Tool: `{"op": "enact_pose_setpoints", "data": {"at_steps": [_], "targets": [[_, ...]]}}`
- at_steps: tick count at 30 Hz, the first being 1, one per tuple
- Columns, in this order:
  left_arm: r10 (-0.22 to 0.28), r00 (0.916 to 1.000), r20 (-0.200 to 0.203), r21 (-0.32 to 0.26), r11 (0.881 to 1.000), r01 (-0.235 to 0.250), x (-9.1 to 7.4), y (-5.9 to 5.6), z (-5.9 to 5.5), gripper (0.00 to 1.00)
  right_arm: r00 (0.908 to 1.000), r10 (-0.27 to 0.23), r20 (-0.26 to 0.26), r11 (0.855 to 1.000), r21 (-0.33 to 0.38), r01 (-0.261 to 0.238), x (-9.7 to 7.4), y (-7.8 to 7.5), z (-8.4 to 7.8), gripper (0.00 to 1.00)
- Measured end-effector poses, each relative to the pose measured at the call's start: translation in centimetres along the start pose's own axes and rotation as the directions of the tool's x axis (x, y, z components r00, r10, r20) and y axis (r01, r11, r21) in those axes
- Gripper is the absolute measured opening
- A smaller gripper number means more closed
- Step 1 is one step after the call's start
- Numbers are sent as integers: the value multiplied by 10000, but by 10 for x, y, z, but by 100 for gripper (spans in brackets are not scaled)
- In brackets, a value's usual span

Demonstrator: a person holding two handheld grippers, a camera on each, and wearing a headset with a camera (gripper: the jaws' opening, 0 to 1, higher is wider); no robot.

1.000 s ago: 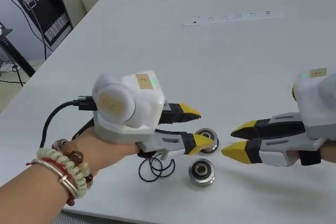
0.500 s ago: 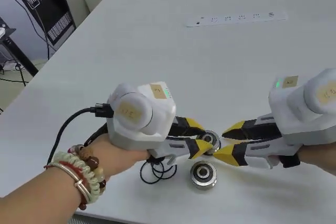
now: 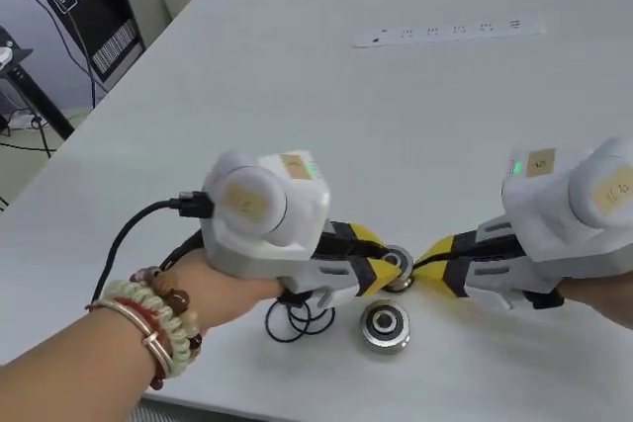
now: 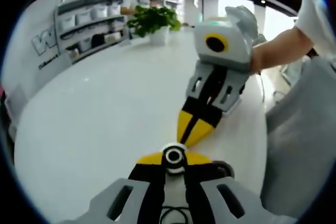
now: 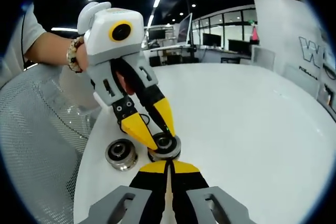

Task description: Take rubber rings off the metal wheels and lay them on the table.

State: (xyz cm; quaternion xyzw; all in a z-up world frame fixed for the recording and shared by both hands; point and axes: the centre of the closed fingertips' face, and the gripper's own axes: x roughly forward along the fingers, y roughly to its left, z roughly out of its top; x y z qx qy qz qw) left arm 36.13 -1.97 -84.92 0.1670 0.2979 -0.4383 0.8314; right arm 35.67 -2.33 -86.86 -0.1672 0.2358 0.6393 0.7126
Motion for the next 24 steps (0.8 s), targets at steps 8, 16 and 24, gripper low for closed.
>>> {"op": "enact_pose_setpoints", "data": {"at_steps": [8, 16, 24], "targets": [[69, 10000, -65, 273, 9996, -67, -2, 1, -2, 12, 9870, -679, 1458, 8681, 4962, -136, -11, -15, 8, 0], [8, 10000, 42, 282, 9996, -9, 0, -2, -2, 12, 9890, -162, 1468, 8359, 5447, -671, -6, -2, 18, 0], [163, 9998, 110, 479, 9987, -168, 0, -1, -3, 12, 9742, 394, 2221, 8645, 4813, -1447, -2, 14, 45, 0]]}}
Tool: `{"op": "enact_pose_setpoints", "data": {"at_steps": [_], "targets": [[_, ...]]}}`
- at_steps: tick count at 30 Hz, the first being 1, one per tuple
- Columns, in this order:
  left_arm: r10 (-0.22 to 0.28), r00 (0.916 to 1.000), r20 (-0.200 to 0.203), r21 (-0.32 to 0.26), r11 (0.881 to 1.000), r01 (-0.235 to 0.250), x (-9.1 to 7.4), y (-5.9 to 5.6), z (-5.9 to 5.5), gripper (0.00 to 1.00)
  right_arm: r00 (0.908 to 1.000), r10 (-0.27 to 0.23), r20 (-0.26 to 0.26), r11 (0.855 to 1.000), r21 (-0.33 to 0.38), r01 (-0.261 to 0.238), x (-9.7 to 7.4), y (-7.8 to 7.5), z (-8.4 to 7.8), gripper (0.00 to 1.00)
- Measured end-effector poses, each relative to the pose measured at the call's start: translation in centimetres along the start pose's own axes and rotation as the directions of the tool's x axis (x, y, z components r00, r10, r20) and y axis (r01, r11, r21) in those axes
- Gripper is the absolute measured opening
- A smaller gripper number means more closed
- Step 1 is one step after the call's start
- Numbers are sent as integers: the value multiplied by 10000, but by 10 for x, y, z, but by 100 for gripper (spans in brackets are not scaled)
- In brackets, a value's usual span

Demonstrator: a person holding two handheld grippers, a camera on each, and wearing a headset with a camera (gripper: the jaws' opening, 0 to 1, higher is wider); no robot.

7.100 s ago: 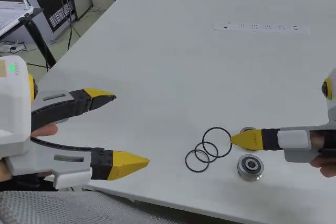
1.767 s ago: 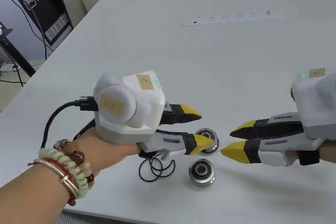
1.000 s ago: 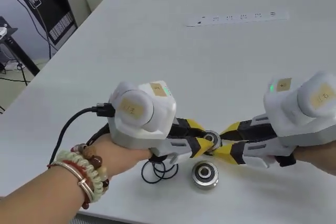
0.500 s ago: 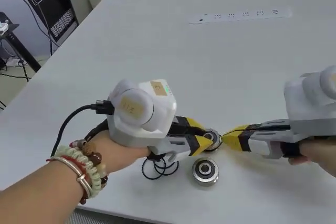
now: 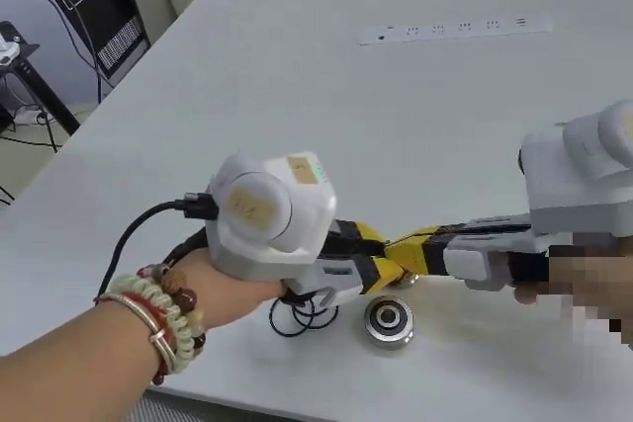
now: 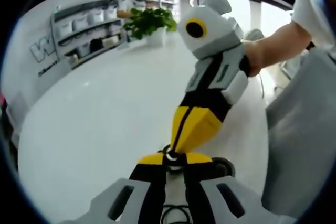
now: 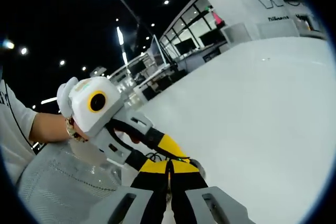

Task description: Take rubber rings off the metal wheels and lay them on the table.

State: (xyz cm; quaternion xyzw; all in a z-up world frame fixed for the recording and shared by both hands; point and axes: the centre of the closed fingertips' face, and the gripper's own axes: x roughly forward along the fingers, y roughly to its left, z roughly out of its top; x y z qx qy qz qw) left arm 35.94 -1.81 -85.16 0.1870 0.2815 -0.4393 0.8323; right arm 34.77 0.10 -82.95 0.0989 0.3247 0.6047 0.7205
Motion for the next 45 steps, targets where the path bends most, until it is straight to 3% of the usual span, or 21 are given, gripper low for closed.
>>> {"op": "enact_pose_setpoints", "data": {"at_steps": [1, 2, 3, 7, 13, 19, 23, 32, 37, 45], "targets": [[24, 10000, 15, -22, 10000, -24, -1, 0, -1, 12, 10000, 63, 21, 9985, 543, -64, -1, 0, -1, 0], [34, 10000, 25, 71, 10000, -34, -1, -1, -1, 13, 10000, 49, -49, 9996, 273, -48, -5, -2, -2, 0], [43, 10000, 22, 78, 10000, -43, -1, 0, -1, 13, 9994, -317, 116, 9995, 34, 316, -8, -8, 1, 0], [-55, 10000, -27, 13, 10000, 55, -1, -1, 0, 14, 9966, -784, -267, 9969, -47, 783, -16, -19, -7, 0], [-467, 9989, 64, -81, 9989, 467, -7, -6, 4, 18, 9954, -881, -383, 9961, -146, 876, -18, -21, -10, 0], [-407, 9988, 289, -26, 9992, 408, -26, -3, 12, 24, 9955, -931, -154, 9957, 1, 931, -20, -22, -4, 0], [-140, 9975, 689, -60, 9999, 145, -41, 4, 24, 36, 9957, -917, -165, 9958, -6, 917, -22, -21, -3, 0], [-114, 9931, 1168, 321, 9995, 77, -70, 1, 44, 48, 9950, -968, -248, 9951, -238, 962, -30, -13, 2, 0], [-1, 9927, 1206, 535, 9985, -64, -93, 1, 42, 54, 9951, -975, -143, 9946, -379, 969, -31, -6, 9, 0], [622, 9903, 1241, 371, 9970, -673, -138, 9, 25, 63, 9973, -733, -100, 9959, -542, 727, -19, 9, 18, 0]]}}
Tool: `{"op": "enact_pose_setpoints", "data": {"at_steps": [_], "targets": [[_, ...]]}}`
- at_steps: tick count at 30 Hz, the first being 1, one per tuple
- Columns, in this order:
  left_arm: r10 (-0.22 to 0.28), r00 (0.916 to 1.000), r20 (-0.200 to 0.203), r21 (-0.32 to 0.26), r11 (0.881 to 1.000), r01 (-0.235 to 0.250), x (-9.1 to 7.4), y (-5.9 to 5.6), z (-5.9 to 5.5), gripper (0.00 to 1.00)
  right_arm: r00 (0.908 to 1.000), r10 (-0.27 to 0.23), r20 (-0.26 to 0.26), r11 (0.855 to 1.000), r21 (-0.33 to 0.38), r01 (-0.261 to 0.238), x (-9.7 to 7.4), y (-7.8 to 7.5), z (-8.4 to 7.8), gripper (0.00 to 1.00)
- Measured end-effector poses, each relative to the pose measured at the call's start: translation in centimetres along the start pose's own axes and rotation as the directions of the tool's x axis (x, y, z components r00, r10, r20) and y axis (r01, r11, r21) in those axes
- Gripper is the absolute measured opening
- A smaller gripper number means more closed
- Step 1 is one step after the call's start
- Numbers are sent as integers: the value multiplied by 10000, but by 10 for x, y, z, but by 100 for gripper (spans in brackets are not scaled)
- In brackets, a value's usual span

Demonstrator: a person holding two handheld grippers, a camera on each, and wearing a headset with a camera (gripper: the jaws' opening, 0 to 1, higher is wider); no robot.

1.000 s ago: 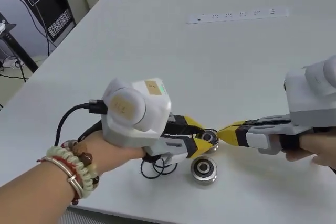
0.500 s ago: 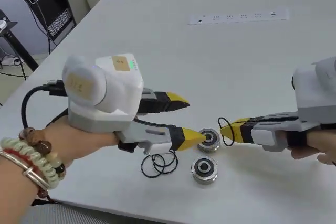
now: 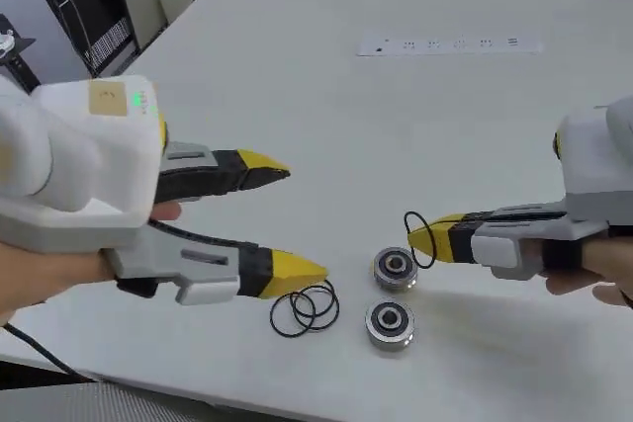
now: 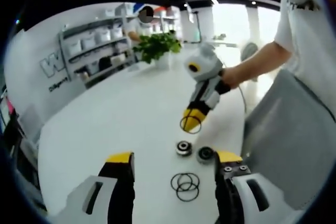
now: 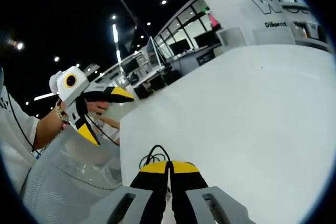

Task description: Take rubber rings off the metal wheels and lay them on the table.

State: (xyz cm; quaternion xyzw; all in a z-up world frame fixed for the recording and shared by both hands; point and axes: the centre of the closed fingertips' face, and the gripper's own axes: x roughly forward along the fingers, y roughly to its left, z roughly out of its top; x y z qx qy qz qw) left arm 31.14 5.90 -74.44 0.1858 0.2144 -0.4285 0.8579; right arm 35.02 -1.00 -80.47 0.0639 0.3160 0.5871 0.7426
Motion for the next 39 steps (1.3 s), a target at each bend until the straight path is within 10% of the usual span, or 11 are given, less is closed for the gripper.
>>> {"op": "enact_pose_setpoints", "data": {"at_steps": [15, 39], "targets": [[1589, 9873, 52, -1026, 9822, -1576, -78, 23, -42, 73, 9965, 220, -808, 9965, -791, -284, 29, 27, -3, 0], [1577, 9875, -66, -1895, 9694, -1561, -94, 28, -71, 80, 9719, -426, -2317, 9852, -1712, 24, 64, 28, -31, 0]]}}
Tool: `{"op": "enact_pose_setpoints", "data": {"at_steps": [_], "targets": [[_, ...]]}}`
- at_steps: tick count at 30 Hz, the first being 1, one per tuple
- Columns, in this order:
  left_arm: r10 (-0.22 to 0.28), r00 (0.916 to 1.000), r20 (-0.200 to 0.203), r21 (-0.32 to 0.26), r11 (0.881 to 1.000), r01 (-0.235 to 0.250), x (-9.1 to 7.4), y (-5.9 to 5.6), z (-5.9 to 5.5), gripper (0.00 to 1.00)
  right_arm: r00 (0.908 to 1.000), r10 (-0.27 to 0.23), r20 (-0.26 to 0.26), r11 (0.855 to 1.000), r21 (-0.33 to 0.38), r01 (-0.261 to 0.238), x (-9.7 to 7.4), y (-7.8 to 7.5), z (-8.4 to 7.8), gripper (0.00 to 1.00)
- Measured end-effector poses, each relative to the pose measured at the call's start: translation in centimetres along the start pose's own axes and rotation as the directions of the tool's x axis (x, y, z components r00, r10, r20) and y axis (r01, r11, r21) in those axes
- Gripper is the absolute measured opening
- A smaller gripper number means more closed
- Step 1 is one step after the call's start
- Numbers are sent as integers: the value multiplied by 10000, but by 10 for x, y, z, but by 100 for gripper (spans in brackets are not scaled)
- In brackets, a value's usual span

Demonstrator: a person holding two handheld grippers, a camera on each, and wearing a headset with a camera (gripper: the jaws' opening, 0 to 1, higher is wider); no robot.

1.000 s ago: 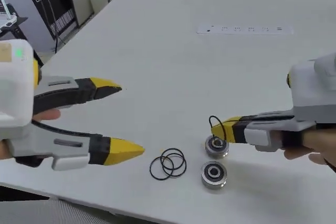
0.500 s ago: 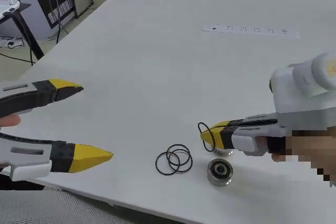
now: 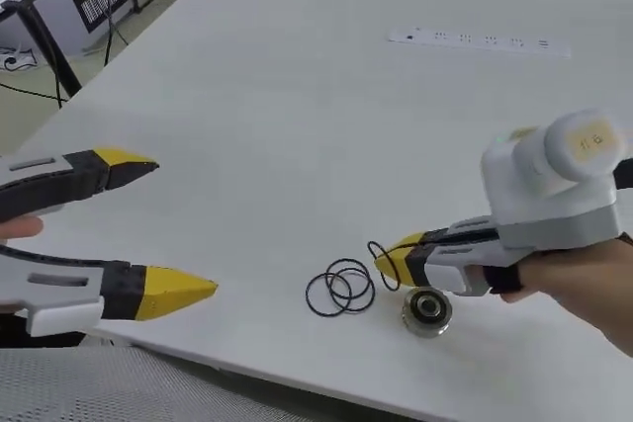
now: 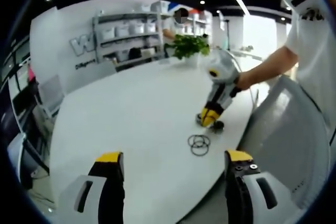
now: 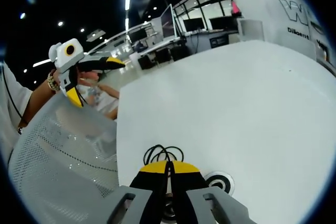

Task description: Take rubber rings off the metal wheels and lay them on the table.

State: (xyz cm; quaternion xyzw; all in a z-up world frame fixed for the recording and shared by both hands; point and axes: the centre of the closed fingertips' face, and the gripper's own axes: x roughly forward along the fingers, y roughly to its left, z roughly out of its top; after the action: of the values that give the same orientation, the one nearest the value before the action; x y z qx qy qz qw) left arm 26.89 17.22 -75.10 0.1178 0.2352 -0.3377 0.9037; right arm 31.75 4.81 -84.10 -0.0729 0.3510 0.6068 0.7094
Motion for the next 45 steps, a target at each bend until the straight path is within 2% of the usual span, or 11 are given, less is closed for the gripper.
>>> {"op": "enact_pose_setpoints", "data": {"at_steps": [8, 11, 17, 25, 30, 36, 40, 45], "targets": [[-198, 9998, 34, -52, 9998, 198, 1, -1, 1, 79, 9994, -51, -335, 10000, -71, 48, 5, 2, -5, 2], [-265, 9996, 37, -33, 9996, 265, 2, -2, 0, 79, 9986, -198, -490, 9993, -325, 182, 6, 1, -8, 2], [-338, 9994, 102, -32, 9994, 338, 1, 0, 0, 79, 9983, -339, -479, 9993, -187, 330, 4, -1, -8, 3], [-420, 9991, 69, -21, 9991, 420, -1, 0, -5, 79, 9979, -508, -410, 9985, -222, 499, -7, -1, -8, 5], [-442, 9990, 91, -6, 9990, 442, -2, 1, -6, 79, 9980, -626, -7, 9978, -213, 626, -22, 1, 0, 8], [-550, 9984, 103, 1, 9985, 550, -3, 0, -7, 79, 9948, -658, 777, 9969, -379, 689, -43, 10, 12, 21], [-610, 9980, 148, 10, 9981, 610, -3, -1, -7, 80, 9895, -823, 1186, 9947, -512, 888, -59, 13, 16, 30], [-677, 9974, 258, 22, 9977, 677, -4, -2, -5, 80, 9757, -1280, 1781, 9886, -552, 1398, -82, 14, 18, 40]]}}
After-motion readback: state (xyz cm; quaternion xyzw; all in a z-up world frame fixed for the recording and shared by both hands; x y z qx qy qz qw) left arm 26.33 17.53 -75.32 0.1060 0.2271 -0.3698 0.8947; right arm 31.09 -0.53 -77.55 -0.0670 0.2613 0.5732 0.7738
